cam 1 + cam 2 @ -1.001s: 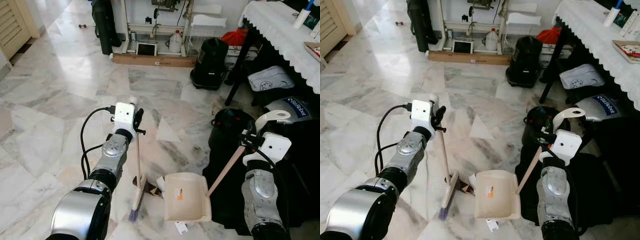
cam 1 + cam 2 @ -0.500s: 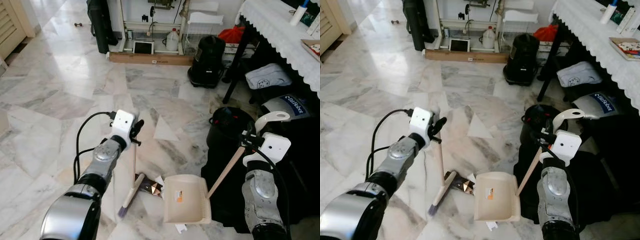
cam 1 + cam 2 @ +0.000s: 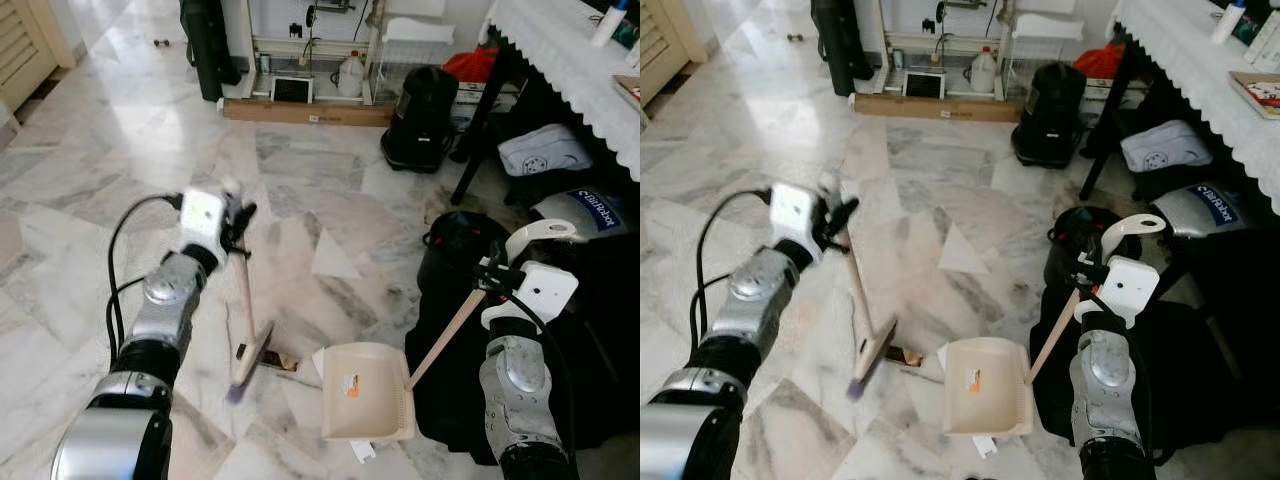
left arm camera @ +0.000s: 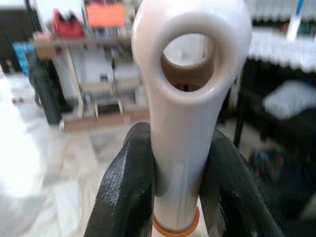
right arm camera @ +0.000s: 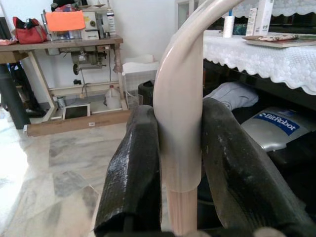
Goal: Sweep floor
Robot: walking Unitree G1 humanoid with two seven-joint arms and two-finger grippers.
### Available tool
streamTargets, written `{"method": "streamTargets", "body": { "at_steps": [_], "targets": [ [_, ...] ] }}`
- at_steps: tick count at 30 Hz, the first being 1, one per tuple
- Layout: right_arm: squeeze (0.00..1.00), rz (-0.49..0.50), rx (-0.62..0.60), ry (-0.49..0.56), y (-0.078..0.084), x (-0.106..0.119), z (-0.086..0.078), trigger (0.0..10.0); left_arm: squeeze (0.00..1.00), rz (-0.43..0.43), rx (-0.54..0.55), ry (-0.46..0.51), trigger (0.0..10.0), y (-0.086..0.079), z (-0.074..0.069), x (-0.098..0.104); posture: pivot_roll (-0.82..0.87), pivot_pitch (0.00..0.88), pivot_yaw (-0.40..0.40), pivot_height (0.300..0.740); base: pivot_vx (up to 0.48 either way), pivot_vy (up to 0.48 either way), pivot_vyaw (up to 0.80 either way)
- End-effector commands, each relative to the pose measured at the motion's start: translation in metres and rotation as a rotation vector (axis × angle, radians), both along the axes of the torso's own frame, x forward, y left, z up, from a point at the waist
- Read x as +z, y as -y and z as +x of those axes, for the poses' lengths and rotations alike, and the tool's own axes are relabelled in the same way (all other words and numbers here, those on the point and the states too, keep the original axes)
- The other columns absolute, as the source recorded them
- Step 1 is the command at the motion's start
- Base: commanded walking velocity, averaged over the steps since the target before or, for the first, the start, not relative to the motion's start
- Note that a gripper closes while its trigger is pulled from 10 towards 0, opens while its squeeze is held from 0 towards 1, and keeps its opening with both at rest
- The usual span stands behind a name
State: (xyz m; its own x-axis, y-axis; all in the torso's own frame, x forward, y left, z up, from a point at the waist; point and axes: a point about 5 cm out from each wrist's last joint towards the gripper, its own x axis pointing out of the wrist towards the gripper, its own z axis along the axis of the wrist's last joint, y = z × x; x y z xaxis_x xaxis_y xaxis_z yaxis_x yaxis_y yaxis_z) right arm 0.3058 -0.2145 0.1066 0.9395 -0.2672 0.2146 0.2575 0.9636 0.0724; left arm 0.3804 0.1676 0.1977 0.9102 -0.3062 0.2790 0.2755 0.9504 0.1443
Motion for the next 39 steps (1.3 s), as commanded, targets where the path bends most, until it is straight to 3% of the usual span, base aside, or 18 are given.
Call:
{"method": "streamTargets", "body": {
  "at_steps": [1, 7, 13, 15, 21, 26, 32, 39],
  "targets": [
    [0.0, 0.003, -0.009, 0.033, 0.003, 0.006, 0.0, 10.0, 0.0, -0.032, 0.0, 0.128, 10.0, 0.006, 0.001, 0.032, 0.04, 0.123, -0.05, 0.74, 0.0, 0.0, 0.0],
    [0.0, 0.003, -0.009, 0.032, 0.002, 0.006, 0.001, 10.0, 0.0, 0.003, 0.028, 0.137, 10.0, 0.016, 0.003, 0.026, 0.04, 0.125, -0.05, 0.74, 0.0, 0.0, 0.0],
    [0.0, 0.003, -0.008, 0.038, 0.001, 0.007, 0.001, 10.0, 0.0, -0.001, 0.066, 0.04, 10.0, 0.029, 0.008, -0.001, 0.03, 0.125, -0.048, 0.74, 0.0, 0.0, 0.0],
    [0.0, 0.002, -0.011, 0.04, 0.002, 0.008, 0.0, 10.0, 0.0, 0.014, 0.068, 0.033, 10.0, 0.033, 0.007, -0.006, 0.02, 0.127, -0.048, 0.74, 0.0, 0.0, 0.0],
    [0.0, -0.006, -0.022, 0.039, 0.007, 0.008, -0.003, 10.0, 0.0, 0.099, 0.103, -0.126, 10.0, 0.043, 0.007, -0.041, 0.01, 0.127, -0.048, 0.74, 0.0, 0.0, 0.0],
    [0.0, -0.01, -0.025, 0.037, 0.008, 0.008, -0.003, 10.0, 0.0, 0.124, 0.094, -0.167, 10.0, 0.046, 0.007, -0.047, 0.0, 0.128, -0.05, 0.74, 0.0, 0.0, 0.0],
    [0.0, -0.012, -0.019, 0.035, 0.008, 0.008, -0.002, 10.0, 0.0, 0.134, -0.029, -0.228, 10.0, 0.054, 0.007, -0.05, 0.01, 0.126, -0.053, 0.74, 0.0, 0.0, 0.0],
    [0.0, -0.004, -0.004, 0.031, 0.004, 0.007, -0.001, 10.0, 0.0, 0.14, -0.167, -0.238, 10.0, 0.04, 0.006, -0.043, 0.03, 0.123, -0.051, 0.74, 0.0, 0.0, 0.0]
  ]
}}
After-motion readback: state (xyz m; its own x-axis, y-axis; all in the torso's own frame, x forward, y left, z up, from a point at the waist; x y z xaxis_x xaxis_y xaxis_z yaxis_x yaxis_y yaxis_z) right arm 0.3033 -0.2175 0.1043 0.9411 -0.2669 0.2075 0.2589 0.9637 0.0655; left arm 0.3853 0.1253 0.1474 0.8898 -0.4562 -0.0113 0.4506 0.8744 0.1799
